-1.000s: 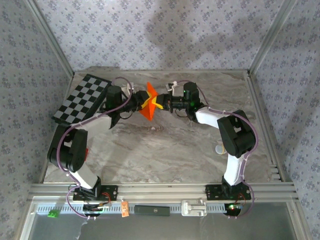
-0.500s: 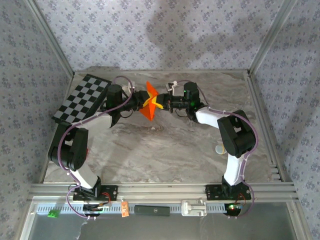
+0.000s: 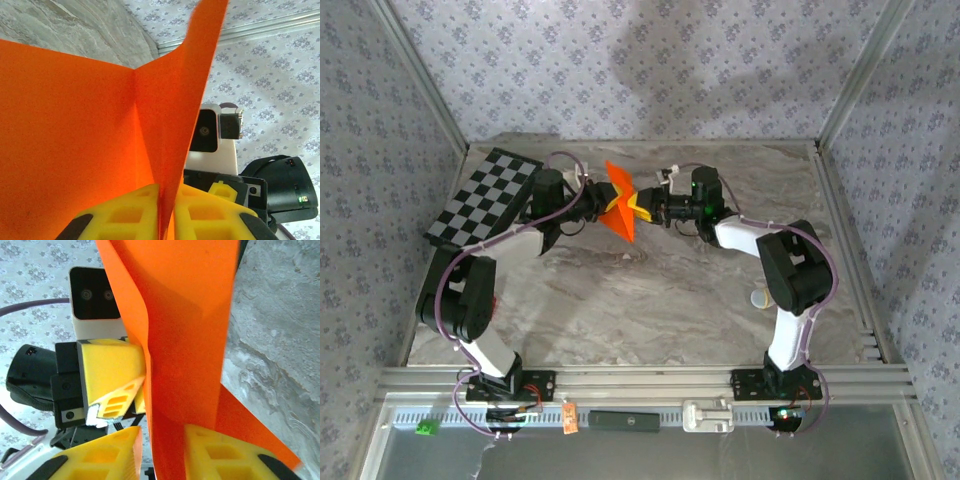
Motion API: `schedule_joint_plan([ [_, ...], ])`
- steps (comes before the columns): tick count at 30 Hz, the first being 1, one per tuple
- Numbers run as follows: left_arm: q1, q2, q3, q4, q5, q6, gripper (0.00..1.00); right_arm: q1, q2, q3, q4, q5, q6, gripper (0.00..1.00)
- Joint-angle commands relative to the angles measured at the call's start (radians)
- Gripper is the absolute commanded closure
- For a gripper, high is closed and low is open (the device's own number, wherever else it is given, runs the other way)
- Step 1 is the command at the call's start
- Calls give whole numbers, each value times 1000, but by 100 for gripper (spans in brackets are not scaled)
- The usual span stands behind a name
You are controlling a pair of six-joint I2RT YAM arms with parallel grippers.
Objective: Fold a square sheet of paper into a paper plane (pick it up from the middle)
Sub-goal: Turn over the paper at the center of the table.
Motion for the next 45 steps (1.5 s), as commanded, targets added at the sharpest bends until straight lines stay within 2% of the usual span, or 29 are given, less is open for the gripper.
schedule_joint_plan([
  [1,15,-53,-8,10,-17,54,88,-21,-65,-13,-82,14,-91,69],
  [3,20,-65,-8,-22,-24,76,88,-37,-96,-22,-152,42,-152,67],
  [6,24,-88,12,-160,-46,160,89,-60,-160,-33,-319,133,-293,63],
  [11,3,-121,125,-583,-196,422,92,-76,-286,-20,-719,450,-564,50],
  [14,-35,-111,230,-833,-361,585,92,-76,-343,-4,-875,647,-682,46],
  [15,-53,-99,269,-911,-447,637,92,-78,-356,-3,-915,706,-712,45],
  [17,-95,-66,343,-1034,-599,710,92,-81,-370,-1,-958,774,-742,42],
  [24,-247,177,631,-1365,-1190,875,93,-95,-379,-24,-999,857,-740,40],
  [26,-276,266,711,-1436,-1328,891,93,-102,-384,-37,-998,868,-727,40],
  [29,-313,386,792,-1482,-1476,917,94,-121,-396,-58,-997,877,-704,40],
  [36,-362,581,876,-1464,-1562,971,94,-173,-427,-101,-1000,865,-677,40],
  [45,-400,769,1000,-1493,-1504,973,92,-195,-426,-125,-989,840,-654,41],
])
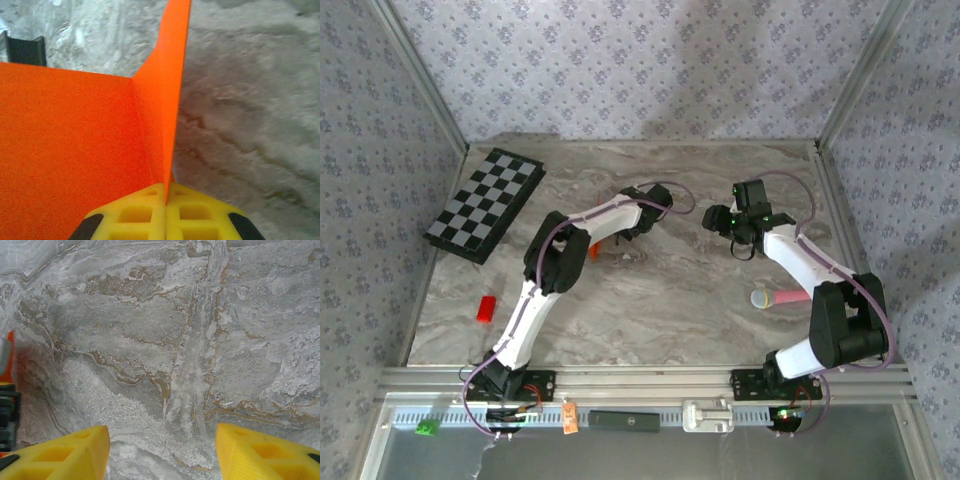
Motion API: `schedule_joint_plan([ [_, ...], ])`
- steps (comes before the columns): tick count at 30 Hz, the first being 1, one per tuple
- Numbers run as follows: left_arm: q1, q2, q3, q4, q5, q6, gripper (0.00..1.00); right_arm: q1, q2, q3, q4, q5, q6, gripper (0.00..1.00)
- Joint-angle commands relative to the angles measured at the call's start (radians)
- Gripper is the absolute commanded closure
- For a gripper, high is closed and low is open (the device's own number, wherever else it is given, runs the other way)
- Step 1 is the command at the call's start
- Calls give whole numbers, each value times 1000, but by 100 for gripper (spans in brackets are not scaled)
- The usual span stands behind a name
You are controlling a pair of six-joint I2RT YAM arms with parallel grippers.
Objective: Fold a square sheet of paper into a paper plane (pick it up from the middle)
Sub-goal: Turn over the paper at the center of the table.
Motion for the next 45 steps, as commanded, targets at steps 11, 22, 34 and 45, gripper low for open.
schedule_joint_plan([
  [11,-24,28,120,-84,231,-70,76,-15,-11,-23,4,-21,54,41],
  [22,-26,-173,-38,52,749,-270,65,-19,0,-32,15,-25,85,42],
  [34,107,-489,-461,356,959,-454,72,-21,21,-39,41,-57,102,42],
  [45,241,-462,-547,416,854,-388,81,-9,44,-28,50,-83,115,42],
])
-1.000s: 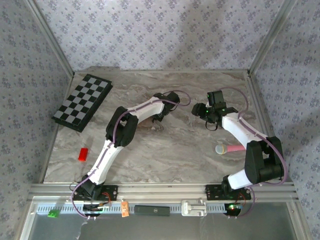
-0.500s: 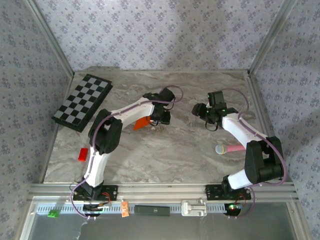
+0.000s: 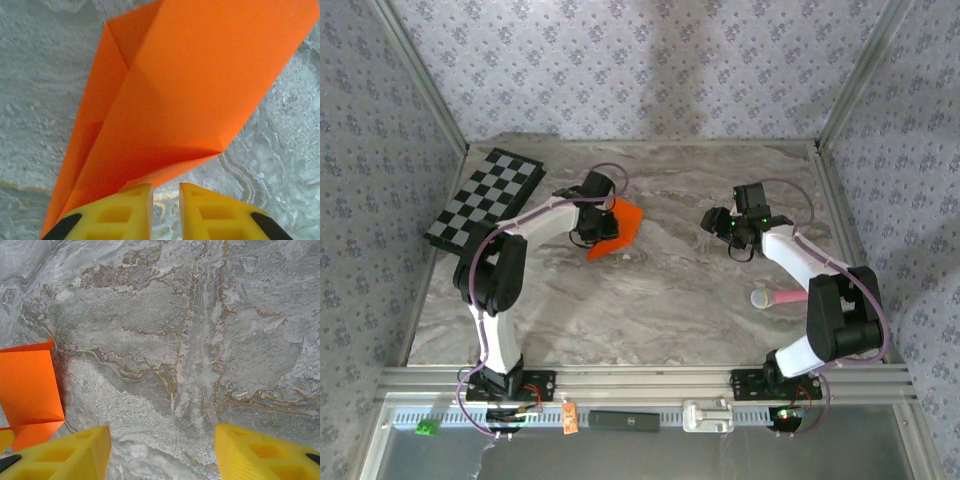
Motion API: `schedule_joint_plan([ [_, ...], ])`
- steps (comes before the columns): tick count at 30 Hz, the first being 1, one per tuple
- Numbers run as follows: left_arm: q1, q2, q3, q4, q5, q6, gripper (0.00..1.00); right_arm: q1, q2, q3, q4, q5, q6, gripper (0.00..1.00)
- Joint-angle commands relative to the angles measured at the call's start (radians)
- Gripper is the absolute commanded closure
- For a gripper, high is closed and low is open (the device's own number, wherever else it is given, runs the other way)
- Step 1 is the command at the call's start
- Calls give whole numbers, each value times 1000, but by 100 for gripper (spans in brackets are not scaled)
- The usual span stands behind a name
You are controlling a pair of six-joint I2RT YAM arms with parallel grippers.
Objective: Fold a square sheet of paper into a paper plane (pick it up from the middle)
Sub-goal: Turn over the paper at the center of the table, then move the paper to the center of the table.
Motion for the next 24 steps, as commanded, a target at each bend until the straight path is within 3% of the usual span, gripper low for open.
schedule_joint_plan([
  [1,19,24,-1,44,-59,23,82,5,8,4,0,-13,12,42],
  [16,79,89,-29,92,-59,3,87,26,72,44,-14,-52,4,42],
  [24,58,106,-57,124,76,53,91,81,148,86,1,-96,22,43],
])
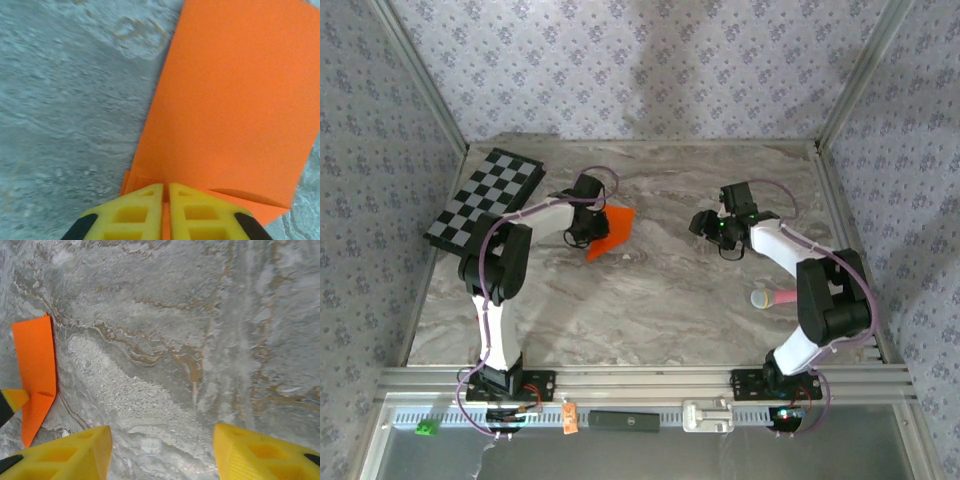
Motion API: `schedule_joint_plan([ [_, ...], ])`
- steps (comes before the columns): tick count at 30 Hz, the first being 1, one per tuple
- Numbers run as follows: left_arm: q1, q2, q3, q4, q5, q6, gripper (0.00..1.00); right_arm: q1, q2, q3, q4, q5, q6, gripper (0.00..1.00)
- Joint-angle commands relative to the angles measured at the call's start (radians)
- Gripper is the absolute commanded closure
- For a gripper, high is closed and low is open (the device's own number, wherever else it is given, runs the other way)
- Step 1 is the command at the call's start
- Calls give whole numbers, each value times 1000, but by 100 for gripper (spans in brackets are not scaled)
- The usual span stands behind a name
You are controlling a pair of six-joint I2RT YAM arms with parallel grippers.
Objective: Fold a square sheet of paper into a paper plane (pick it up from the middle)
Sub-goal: Move the paper to the center of the table.
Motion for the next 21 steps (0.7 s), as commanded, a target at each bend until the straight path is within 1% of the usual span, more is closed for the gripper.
schedule_joint_plan([
  [1,-29,21,-21,14,68,47,91,30,36,35,6,-32,26,43],
  [5,-90,24,-29,6,63,84,92,62,62,37,25,-36,46,44],
  [8,-130,21,-31,27,89,90,93,83,76,35,43,-47,64,45],
  [10,-154,22,-25,42,108,96,93,97,90,35,56,-55,77,48],
  [13,-178,27,-12,67,143,95,93,126,120,35,98,-91,106,55],
  [18,-184,43,6,96,174,73,93,170,203,46,181,-163,170,75],
  [21,-183,49,14,96,174,64,93,194,246,55,219,-205,203,84],
])
